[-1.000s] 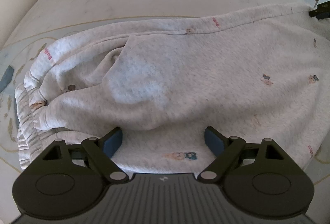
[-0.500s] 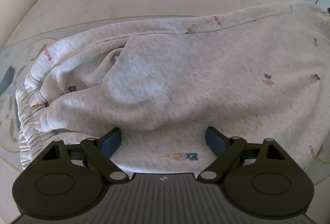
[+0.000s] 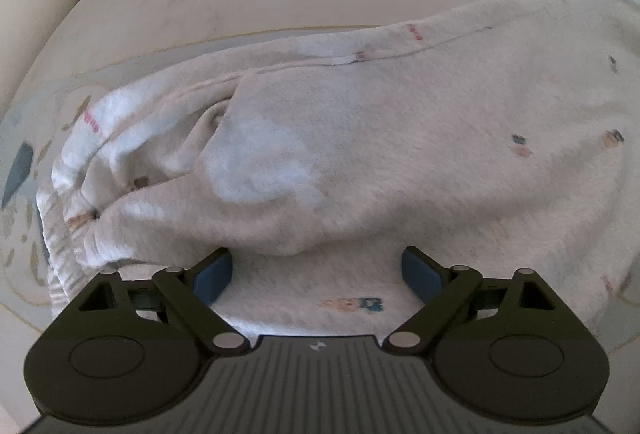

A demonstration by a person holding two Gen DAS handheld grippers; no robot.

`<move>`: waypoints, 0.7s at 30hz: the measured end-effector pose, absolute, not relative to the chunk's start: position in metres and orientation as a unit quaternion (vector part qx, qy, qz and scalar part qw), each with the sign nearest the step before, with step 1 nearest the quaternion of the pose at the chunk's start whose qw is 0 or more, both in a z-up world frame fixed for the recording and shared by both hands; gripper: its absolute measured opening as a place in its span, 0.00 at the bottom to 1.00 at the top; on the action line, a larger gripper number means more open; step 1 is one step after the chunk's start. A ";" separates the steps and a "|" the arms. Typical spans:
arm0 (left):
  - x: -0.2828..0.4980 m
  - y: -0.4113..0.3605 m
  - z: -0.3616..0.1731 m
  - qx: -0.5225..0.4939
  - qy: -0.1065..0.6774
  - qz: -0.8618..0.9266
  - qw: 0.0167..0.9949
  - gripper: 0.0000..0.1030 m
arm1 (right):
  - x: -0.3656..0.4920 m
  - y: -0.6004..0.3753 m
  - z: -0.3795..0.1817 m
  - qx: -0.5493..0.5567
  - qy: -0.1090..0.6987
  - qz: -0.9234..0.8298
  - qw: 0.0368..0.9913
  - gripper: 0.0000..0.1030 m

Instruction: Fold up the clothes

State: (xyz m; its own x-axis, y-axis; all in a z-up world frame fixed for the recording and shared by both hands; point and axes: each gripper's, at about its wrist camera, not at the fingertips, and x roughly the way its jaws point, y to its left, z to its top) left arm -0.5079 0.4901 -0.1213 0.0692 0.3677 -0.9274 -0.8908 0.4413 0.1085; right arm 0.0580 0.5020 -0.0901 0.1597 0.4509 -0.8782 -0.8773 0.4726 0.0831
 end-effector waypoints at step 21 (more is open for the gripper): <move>-0.399 0.485 -0.084 -0.197 0.428 0.339 0.814 0.89 | 0.069 0.510 -0.118 -0.107 0.599 0.363 0.706 1.00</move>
